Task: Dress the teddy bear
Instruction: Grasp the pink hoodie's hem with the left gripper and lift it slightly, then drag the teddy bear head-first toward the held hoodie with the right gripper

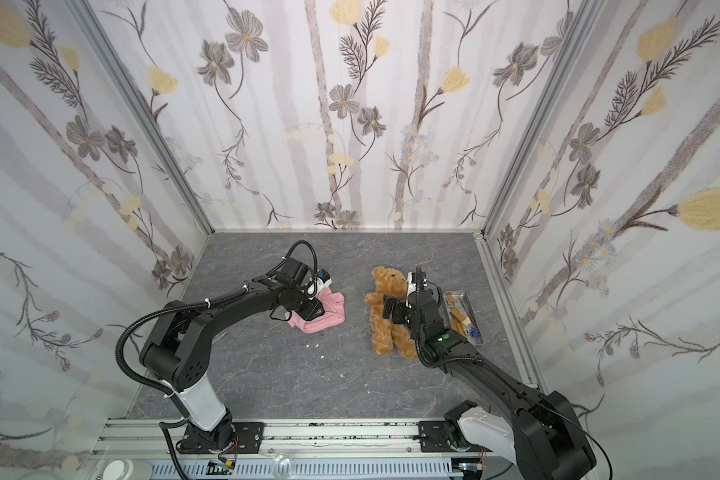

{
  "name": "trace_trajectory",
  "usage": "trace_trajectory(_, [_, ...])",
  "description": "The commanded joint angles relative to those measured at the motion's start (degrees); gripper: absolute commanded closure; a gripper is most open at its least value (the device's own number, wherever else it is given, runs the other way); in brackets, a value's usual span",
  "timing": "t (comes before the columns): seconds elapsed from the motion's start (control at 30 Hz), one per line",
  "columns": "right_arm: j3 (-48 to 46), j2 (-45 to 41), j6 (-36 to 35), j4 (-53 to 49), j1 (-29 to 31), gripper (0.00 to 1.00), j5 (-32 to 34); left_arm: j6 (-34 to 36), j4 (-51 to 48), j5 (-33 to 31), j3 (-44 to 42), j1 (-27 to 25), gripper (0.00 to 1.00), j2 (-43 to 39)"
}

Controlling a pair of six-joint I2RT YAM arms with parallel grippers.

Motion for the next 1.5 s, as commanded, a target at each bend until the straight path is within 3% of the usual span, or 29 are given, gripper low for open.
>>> trace_trajectory(0.0, [-0.8,0.3,1.8,3.4,0.0,0.0,-2.3,2.1,0.3,-3.6,1.0,-0.8,0.55,2.5])
trace_trajectory(0.2, [-1.6,-0.3,2.3,3.5,0.1,0.0,-2.4,2.6,0.3,-4.0,2.7,-2.1,0.59,5.9])
trace_trajectory(0.63, [-1.7,1.3,2.6,4.1,0.0,0.0,-3.1,1.3,0.2,-4.6,3.3,-2.1,1.0,6.1])
trace_trajectory(0.8, [-1.0,0.8,1.4,3.0,0.0,0.0,-0.7,-6.3,1.7,-0.6,3.1,0.1,1.0,3.4])
trace_trajectory(0.93, [0.7,3.5,1.0,5.3,-0.9,0.01,-1.7,-13.0,4.2,-1.7,1.7,1.0,1.0,1.6])
trace_trajectory(1.07, [5.3,12.5,1.9,5.9,-0.7,0.13,-7.8,-22.3,5.7,-3.1,2.0,2.3,1.0,1.3])
trace_trajectory(1.23, [7.5,20.3,1.5,2.9,-0.5,0.35,-11.3,-25.7,7.3,-1.7,0.8,2.7,1.0,0.4])
trace_trajectory(1.37, [1.5,16.2,1.4,0.3,1.0,0.45,-13.9,-26.3,8.5,0.2,-0.3,2.7,1.0,-0.3])
trace_trajectory(1.47, [-2.0,9.4,1.6,-2.4,0.9,0.44,-14.4,-26.6,8.9,0.7,-0.6,2.7,1.0,0.0])
